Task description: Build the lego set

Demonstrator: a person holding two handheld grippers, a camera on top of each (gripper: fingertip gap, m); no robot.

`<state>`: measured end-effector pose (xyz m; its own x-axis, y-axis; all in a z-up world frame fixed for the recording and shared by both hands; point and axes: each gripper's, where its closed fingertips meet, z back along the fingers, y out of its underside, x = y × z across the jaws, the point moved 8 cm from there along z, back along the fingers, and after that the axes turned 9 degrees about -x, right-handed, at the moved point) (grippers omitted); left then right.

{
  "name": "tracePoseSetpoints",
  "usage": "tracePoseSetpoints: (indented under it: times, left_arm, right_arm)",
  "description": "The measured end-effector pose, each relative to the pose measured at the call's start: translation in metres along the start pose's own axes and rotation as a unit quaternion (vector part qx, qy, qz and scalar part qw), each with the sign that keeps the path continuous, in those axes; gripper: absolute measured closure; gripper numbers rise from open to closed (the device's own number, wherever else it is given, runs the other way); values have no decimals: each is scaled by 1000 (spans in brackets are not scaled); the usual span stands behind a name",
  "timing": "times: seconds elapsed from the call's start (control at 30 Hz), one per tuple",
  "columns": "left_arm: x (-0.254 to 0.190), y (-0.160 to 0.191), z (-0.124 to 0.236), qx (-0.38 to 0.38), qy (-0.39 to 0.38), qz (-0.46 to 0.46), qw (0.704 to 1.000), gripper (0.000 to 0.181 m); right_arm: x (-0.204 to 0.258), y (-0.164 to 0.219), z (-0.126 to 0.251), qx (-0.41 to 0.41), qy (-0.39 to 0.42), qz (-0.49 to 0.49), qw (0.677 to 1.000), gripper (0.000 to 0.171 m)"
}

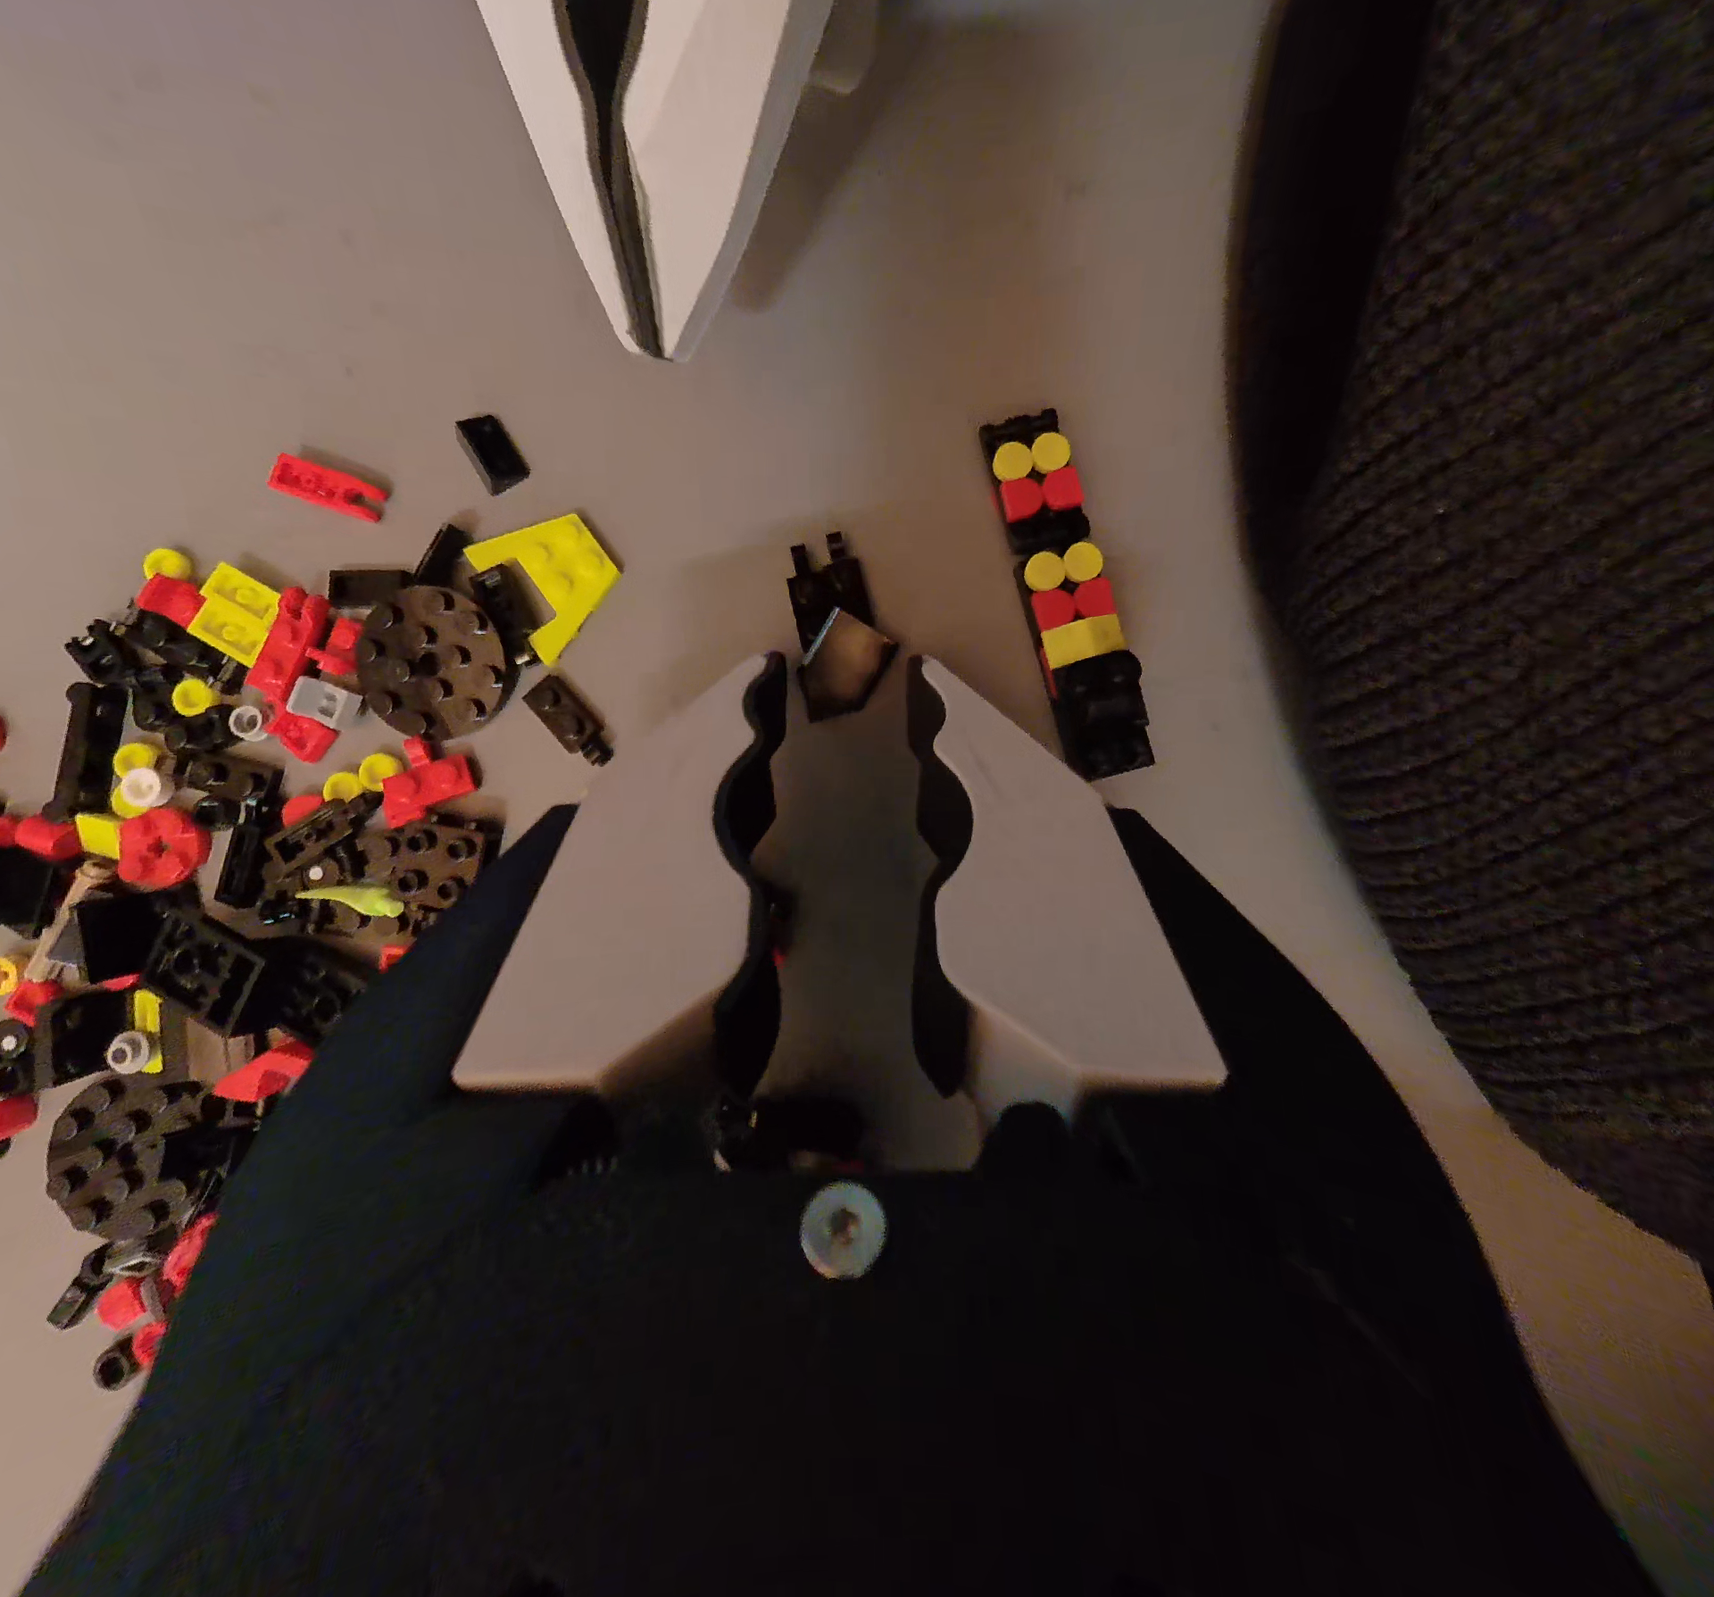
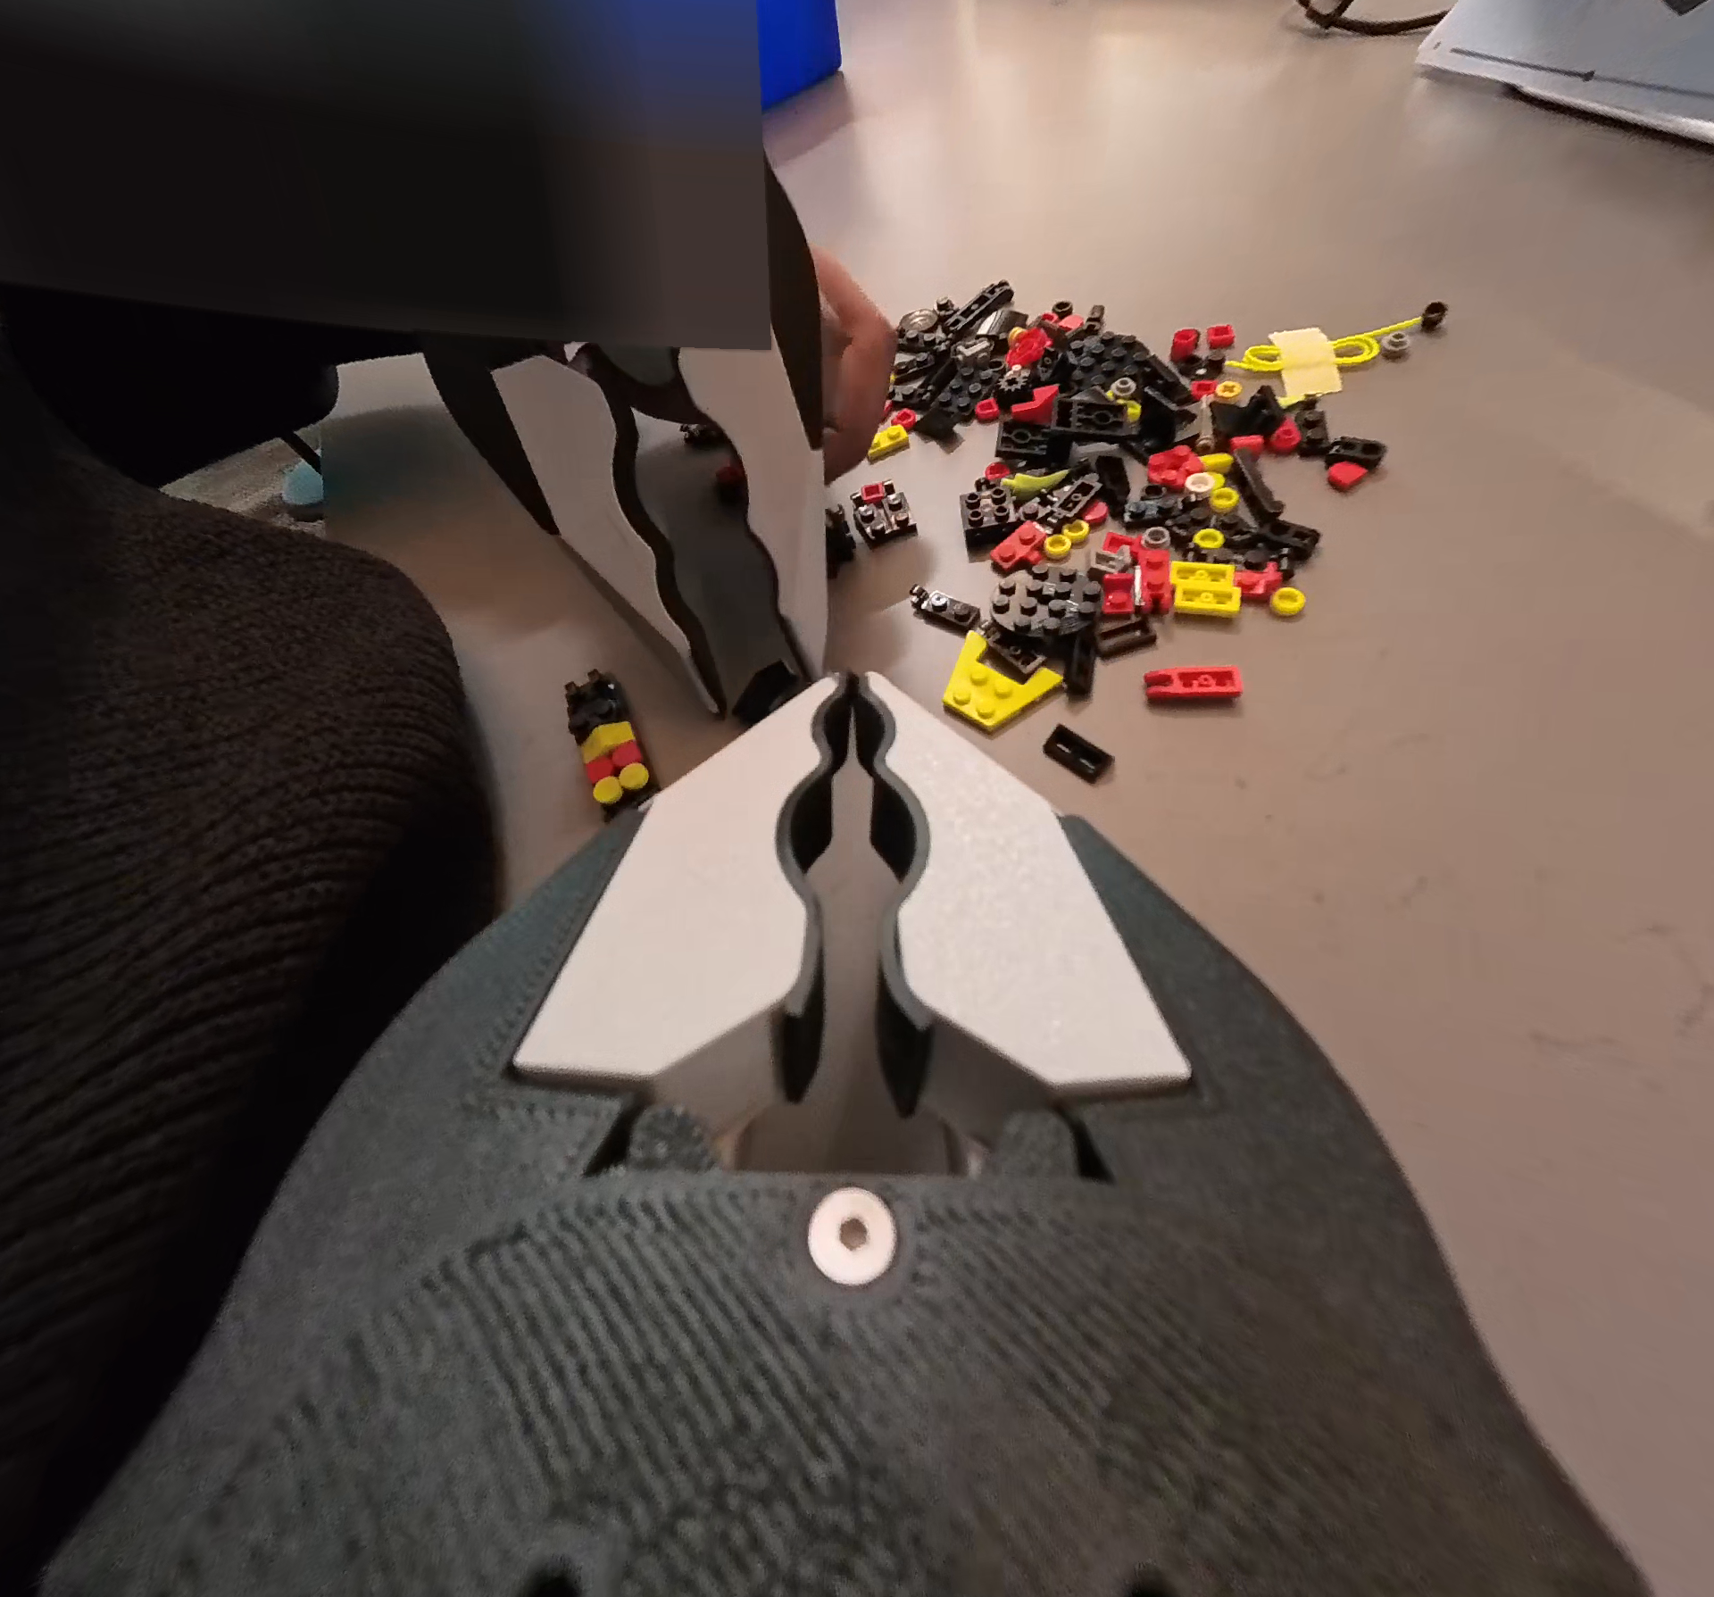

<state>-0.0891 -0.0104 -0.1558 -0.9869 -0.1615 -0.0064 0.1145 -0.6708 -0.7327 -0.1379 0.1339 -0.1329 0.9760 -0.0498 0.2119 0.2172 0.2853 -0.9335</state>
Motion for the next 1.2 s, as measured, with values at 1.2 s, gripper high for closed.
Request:
tracePoseSetpoints:
  times: [1.2]
  left_arm:
    - [-21,13,24,16,-22,116,993,165]
  right_arm:
    - [-3,0,3,0,-3,-10,1000,171]
